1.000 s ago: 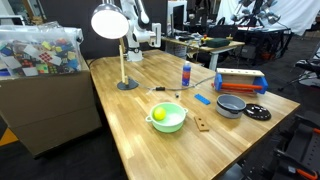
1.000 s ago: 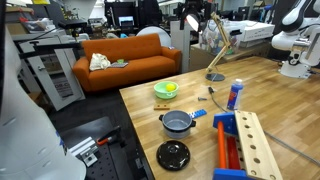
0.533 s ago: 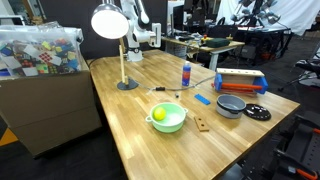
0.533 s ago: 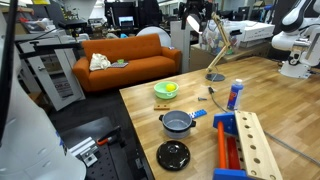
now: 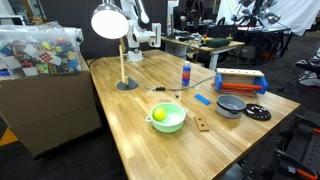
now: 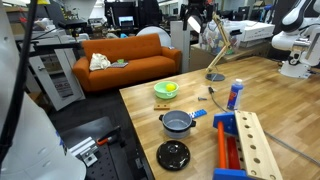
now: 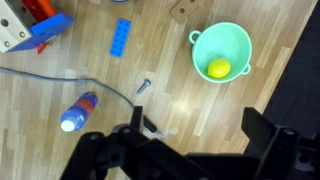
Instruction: Turn off the desk lamp
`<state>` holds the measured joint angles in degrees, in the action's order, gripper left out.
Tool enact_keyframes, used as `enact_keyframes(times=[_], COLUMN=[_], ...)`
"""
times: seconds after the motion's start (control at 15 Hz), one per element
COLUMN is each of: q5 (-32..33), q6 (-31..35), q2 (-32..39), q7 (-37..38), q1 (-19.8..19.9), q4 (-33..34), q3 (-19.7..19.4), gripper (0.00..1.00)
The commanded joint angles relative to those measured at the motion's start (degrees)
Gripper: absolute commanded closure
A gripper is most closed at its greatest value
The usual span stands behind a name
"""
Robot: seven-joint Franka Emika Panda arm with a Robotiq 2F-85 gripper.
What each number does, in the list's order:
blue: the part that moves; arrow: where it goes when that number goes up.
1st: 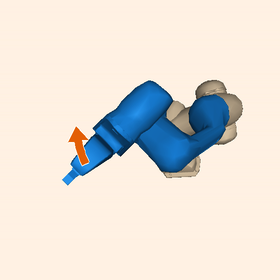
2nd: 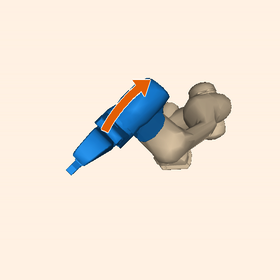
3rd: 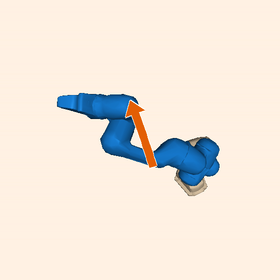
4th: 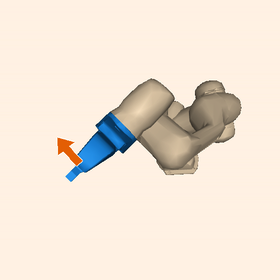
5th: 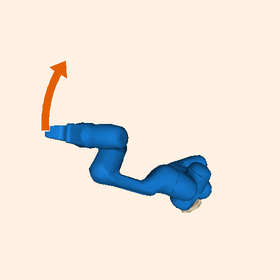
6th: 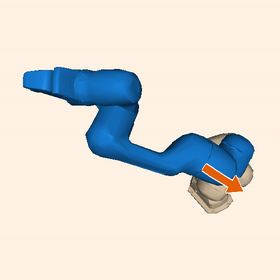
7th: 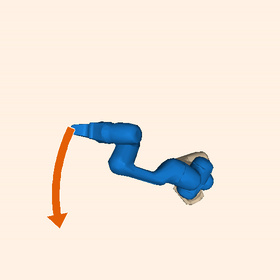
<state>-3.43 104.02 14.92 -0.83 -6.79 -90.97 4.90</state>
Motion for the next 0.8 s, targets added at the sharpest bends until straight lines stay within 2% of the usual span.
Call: enact_keyframes(times=[0.0, 0.53, 0.6, 0.67, 0.73], q5=[-0.71, -0.46, -0.03, -0.12, -0.13], q6=[-1.84, -5.53, -6.08, -2.55, -3.4], q2=[6.16, 19.11, 19.66, 17.64, 18.35], q7=[1.47, 7.36, 7.6, 6.44, 6.65], q1=[0.07, -0.5, -0.66, -0.4, -0.45], q4=[7.21, 22.67, 23.78, 19.38, 20.77], q3=[0.31, -0.33, -0.43, -0.25, -0.27], gripper=[0.0, 0.0, 0.0, 0.0, 0.0])
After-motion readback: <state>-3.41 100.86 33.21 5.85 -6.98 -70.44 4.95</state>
